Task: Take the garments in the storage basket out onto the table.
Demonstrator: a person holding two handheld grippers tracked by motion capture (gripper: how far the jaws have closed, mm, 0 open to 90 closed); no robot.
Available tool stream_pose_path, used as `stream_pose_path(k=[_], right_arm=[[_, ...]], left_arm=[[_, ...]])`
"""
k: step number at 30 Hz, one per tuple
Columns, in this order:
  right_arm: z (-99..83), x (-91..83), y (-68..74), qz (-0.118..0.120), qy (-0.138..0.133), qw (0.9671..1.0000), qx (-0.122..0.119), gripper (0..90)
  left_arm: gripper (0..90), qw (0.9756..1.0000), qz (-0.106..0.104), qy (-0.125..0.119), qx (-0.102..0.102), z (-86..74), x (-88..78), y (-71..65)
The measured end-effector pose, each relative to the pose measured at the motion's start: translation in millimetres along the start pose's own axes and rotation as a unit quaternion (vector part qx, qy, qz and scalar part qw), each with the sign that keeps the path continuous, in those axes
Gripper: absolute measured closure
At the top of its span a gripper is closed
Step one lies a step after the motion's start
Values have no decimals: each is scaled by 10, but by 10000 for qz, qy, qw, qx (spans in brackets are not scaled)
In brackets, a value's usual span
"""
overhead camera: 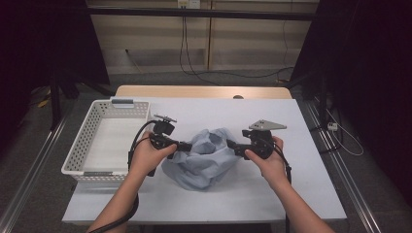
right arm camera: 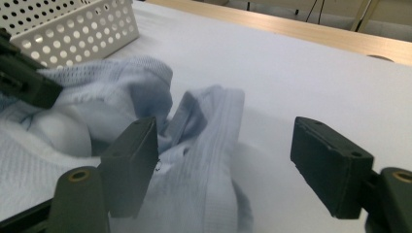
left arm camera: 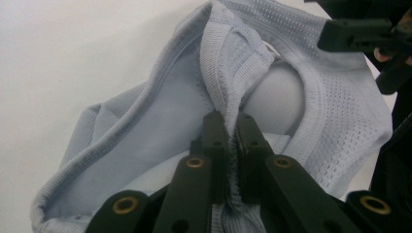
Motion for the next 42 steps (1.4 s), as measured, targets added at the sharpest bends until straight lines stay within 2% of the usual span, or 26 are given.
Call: stream_pose_path(k=[3, 8, 10, 13, 16, 20, 22, 25, 30, 34, 38, 42], right_arm=[[85, 48, -18, -10, -36, 10000, -19, 252], [176, 174, -74, 17, 114, 9999, 24, 253], [178, 230, -85, 51, 154, 9998, 101, 288], [119, 308, -50, 273, 302, 9987, 301, 370], [42, 354, -14, 408, 510, 9974, 315, 467], [-62, 353, 16, 634, 723, 9946, 394, 720], [-72, 325, 33, 741, 674, 9941, 415, 813], [4, 248, 30, 710, 442, 9959, 352, 862], [236, 76, -89, 447, 2, 9986, 270, 871], [434, -96, -187, 232, -349, 9990, 148, 871], [452, -187, -115, 407, -383, 9984, 114, 871], [315, -225, 48, 634, -368, 9973, 29, 871]], left_arm=[[854, 10000, 10, 4, -1, 0, 0, -3], [854, 10000, 42, 16, 13, -4, -1, 4], [854, 10000, 62, 28, 22, -5, -4, 9], [854, 10000, 27, 19, 5, -5, -7, 13], [854, 10000, 18, 41, 0, -17, -14, 22], [854, 10000, 8, 8, -18, -27, -28, 19], [854, 10000, 19, -6, -18, -23, -33, 19], [854, 10000, 16, -26, -2, -1, -47, 2], [854, 9999, 7, -129, 8, 70, -79, -30], [854, 9998, -66, -208, 10, 123, -96, -80], [854, 9999, -45, -149, 47, 105, -78, -94], [851, 9999, -21, -144, 18, 64, -65, -78]])
Point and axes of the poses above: each handheld gripper's, and its own axes: x roughly forward along the jaws, z roughly out of its top, y roughly to its left, the point moved 9 cm from there along x, roughly forward along the jaws, and after that the axes turned 7 degrees about -y, right-handed, at the moved point
